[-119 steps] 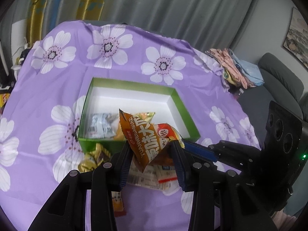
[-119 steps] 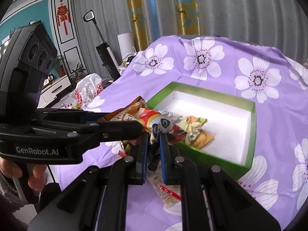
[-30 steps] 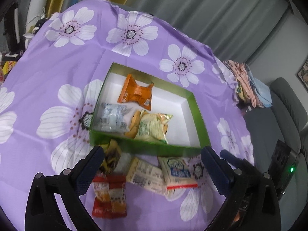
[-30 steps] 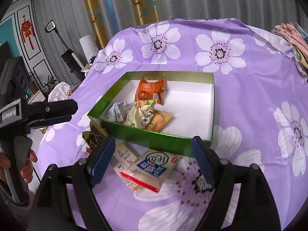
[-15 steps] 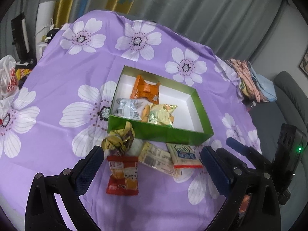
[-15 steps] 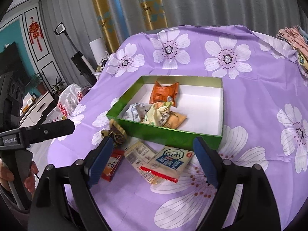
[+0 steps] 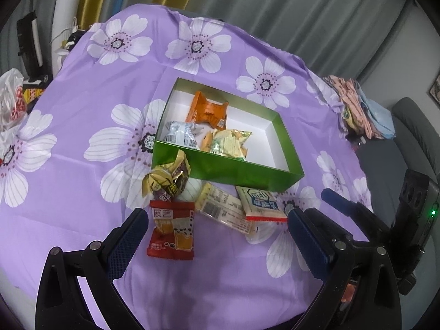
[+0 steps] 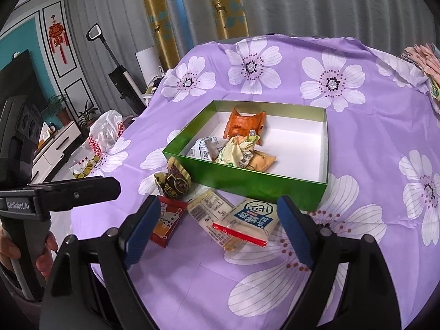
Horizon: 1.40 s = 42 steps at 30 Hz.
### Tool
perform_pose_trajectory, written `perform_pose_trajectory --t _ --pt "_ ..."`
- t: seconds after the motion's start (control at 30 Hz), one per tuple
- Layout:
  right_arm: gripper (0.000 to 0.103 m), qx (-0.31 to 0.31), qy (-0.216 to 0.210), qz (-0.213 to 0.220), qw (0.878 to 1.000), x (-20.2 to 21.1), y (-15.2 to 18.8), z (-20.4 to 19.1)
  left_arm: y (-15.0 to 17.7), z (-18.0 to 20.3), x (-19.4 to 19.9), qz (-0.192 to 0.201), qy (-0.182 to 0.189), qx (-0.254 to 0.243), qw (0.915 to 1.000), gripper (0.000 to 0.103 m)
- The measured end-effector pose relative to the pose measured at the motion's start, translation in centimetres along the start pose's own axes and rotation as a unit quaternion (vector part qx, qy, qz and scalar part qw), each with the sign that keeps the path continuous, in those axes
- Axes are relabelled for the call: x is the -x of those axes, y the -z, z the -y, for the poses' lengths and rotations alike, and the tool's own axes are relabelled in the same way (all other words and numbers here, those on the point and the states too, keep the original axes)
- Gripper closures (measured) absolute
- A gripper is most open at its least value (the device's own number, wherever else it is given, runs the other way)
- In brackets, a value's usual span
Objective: Organize snacks
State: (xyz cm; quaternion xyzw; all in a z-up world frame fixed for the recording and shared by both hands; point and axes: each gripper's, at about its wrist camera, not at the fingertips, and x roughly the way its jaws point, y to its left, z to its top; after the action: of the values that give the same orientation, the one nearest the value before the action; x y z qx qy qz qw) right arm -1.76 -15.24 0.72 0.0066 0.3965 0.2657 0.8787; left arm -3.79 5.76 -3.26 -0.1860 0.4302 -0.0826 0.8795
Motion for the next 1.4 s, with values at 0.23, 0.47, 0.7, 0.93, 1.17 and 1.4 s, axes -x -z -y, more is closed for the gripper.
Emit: perform_pose_trajectory --t 0.23,0.47,0.7,0.93,1.17,1.4 --pt "0.015 -0.005 0.002 -0.018 1.000 -0.6 1.5 0.1 0.8 -0.1 -0.9 -0.009 0.001 0.004 0.9999 0.002" --pt "0.015 -0.013 0.008 -0.038 0.999 -1.3 2.9 1.2 2.0 -1.4 -2.6 -0.027 0.005 0.019 0.9994 0.002" --pt "0.015 -0.021 -0.016 -0.057 0.998 -2.7 3.8 1.3 3.3 -3.5 -2.8 -0.025 0.002 0.019 0.9995 0.002" --pt "0.016 0.005 -0.077 -0.080 0.994 -4.6 4.7 -1.3 4.0 -5.8 -3.3 -0.023 0.000 0.027 0.9994 0.002" --pt "0.021 0.038 -0.115 -0.100 0.988 -6.9 5.7 -4.6 4.3 -5.9 -4.5 -0.027 0.010 0.020 0.9994 0.002" --pt "0.036 0.044 -0.125 -0.114 0.985 -9.4 5.8 -5.9 4.5 -6.3 -5.4 -0.030 0.017 0.019 0.9992 0.005"
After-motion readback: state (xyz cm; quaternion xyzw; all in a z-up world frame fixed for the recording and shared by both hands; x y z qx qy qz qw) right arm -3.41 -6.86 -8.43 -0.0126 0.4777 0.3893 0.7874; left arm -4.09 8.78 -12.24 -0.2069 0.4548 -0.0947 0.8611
